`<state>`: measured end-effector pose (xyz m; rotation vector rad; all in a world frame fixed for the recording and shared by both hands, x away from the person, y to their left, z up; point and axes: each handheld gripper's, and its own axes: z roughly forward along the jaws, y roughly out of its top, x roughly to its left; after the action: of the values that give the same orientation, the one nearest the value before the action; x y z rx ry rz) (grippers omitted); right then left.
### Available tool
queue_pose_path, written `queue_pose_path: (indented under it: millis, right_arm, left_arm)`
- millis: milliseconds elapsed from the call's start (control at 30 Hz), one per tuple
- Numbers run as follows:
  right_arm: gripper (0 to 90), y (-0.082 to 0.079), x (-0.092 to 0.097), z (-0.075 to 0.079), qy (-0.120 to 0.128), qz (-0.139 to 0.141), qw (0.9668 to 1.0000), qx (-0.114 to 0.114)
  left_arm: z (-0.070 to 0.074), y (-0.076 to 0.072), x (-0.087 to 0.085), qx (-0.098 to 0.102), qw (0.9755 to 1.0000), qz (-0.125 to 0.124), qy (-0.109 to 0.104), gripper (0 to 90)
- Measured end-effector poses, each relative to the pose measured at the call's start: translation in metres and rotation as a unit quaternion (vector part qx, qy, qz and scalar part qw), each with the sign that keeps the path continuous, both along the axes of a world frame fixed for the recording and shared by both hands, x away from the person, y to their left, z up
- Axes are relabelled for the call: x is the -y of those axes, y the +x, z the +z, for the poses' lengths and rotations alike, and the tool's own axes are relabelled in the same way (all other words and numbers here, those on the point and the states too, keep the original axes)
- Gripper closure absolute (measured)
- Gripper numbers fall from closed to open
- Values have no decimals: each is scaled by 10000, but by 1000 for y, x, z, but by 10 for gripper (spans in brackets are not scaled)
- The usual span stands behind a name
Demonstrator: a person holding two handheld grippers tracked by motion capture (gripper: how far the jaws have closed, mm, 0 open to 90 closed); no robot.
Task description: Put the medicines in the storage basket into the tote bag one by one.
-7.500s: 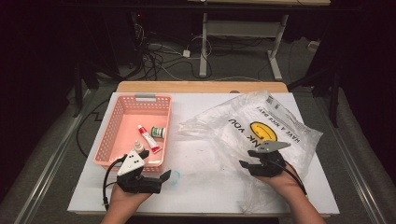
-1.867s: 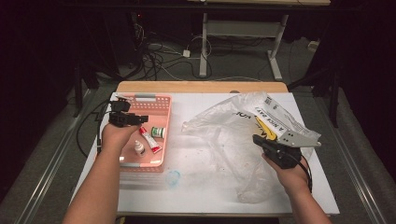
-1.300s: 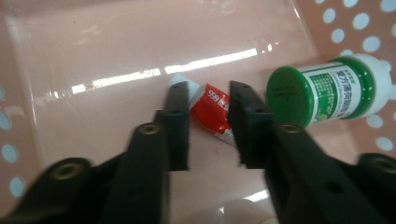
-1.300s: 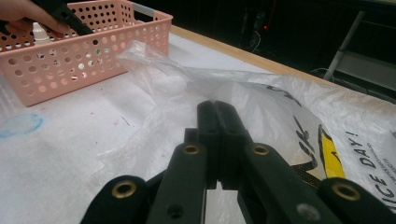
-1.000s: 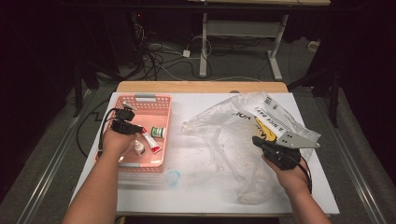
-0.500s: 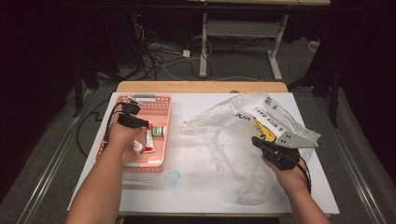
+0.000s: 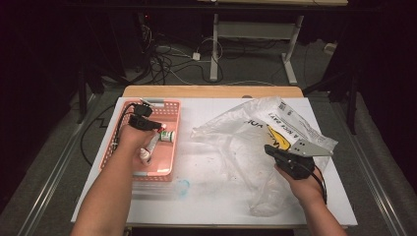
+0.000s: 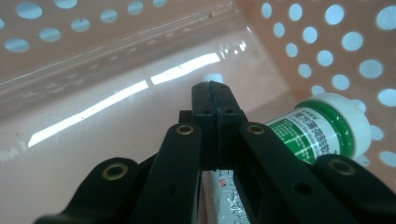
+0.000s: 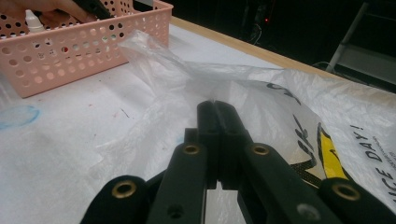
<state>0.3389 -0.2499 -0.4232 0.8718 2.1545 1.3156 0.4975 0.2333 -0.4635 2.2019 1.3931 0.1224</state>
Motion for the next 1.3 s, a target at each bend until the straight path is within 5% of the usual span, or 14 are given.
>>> queue_pose_path:
  millis: [367, 500, 633, 767, 1167, 1300]
  right_arm:
    - [900, -3, 3, 3, 9, 14, 10000, 50]
    - [900, -3, 4, 4, 48, 12, 10000, 58]
    - [900, -2, 5, 4, 70, -25, 10000, 54]
    - [900, -2, 5, 2, 42, -41, 10000, 21]
    - [900, -5, 10, 0, -16, -67, 10000, 32]
    - [900, -5, 13, 2, 8, -102, 9999, 48]
  left_arm:
    - [21, -34, -17, 31, 9997, 133, 207, 876]
    - [19, -42, -18, -94, 9998, 26, 178, 782]
    - [14, -40, -15, -359, 9992, -66, 187, 594]
    - [11, -39, -12, -383, 9990, -142, 183, 490]
    - [-3, -26, -7, -593, 9974, -121, 381, 478]
    - [-5, -22, 0, -574, 9963, -178, 618, 487]
